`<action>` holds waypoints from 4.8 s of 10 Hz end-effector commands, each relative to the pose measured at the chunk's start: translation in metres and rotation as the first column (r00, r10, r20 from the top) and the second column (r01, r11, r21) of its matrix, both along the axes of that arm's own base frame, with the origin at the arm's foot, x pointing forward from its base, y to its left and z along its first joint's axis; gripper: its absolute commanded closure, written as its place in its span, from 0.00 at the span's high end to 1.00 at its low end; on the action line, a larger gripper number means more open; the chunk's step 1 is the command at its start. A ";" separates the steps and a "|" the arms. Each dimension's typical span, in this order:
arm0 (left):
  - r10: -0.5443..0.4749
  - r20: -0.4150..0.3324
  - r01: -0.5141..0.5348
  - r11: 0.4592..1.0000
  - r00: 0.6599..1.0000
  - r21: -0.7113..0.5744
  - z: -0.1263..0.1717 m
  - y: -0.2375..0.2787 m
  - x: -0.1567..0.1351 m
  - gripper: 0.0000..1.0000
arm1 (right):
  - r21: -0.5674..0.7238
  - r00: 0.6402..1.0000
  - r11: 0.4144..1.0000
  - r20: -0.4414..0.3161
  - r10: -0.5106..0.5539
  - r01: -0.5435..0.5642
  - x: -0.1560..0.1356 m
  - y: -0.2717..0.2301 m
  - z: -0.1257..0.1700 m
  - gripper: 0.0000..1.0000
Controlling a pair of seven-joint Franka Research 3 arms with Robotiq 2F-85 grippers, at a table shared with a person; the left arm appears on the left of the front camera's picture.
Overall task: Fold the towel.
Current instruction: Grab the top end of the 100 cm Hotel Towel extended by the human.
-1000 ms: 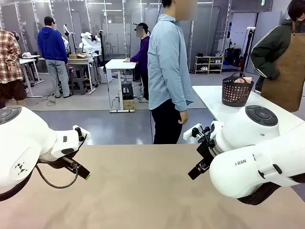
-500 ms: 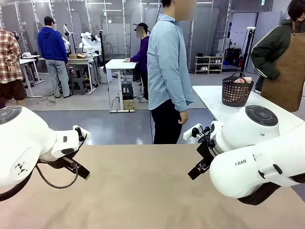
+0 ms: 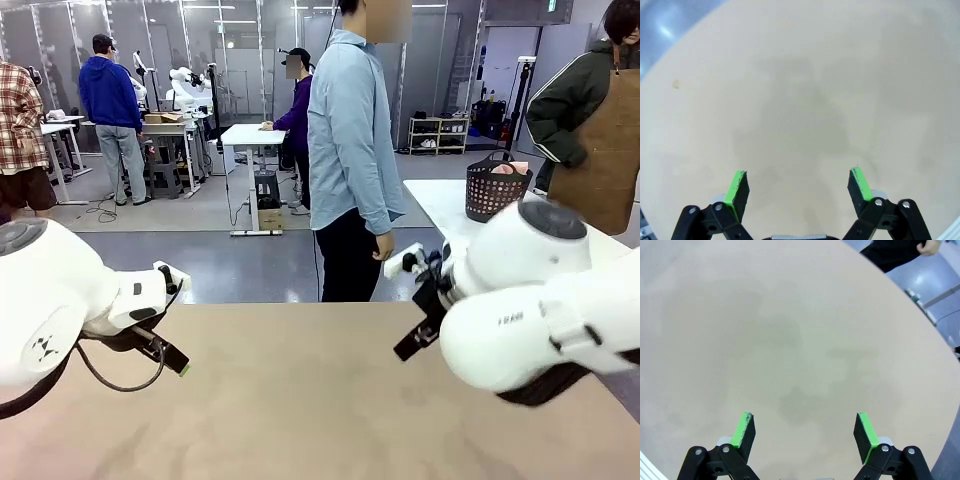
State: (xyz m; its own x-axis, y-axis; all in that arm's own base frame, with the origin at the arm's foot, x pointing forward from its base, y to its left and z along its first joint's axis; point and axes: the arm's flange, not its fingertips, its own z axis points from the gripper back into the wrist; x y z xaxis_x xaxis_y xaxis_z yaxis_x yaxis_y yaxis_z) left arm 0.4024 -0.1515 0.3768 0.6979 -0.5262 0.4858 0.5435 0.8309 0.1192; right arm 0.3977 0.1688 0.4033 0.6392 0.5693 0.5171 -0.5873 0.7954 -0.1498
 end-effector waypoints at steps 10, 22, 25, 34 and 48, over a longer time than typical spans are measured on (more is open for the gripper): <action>-0.108 -0.658 -0.604 0.308 0.745 -0.735 0.150 0.239 0.008 1.00 | 0.825 0.784 0.472 -0.504 0.363 0.312 0.002 -0.249 0.073 1.00; 0.058 -0.316 -0.321 0.125 0.947 -0.939 0.174 0.381 -0.084 1.00 | 0.967 0.940 0.187 -0.218 0.261 0.172 -0.088 -0.352 0.079 1.00; 0.103 -0.326 -0.336 0.101 0.940 -0.937 0.167 0.381 -0.074 1.00 | 0.955 0.929 0.188 -0.271 0.253 0.227 -0.079 -0.357 0.074 1.00; 0.103 -0.326 -0.336 0.101 0.940 -0.937 0.167 0.381 -0.074 1.00 | 0.955 0.929 0.188 -0.271 0.253 0.227 -0.079 -0.357 0.074 1.00; 0.103 -0.326 -0.336 0.101 0.940 -0.937 0.167 0.381 -0.074 1.00 | 0.955 0.929 0.188 -0.271 0.253 0.227 -0.079 -0.357 0.074 1.00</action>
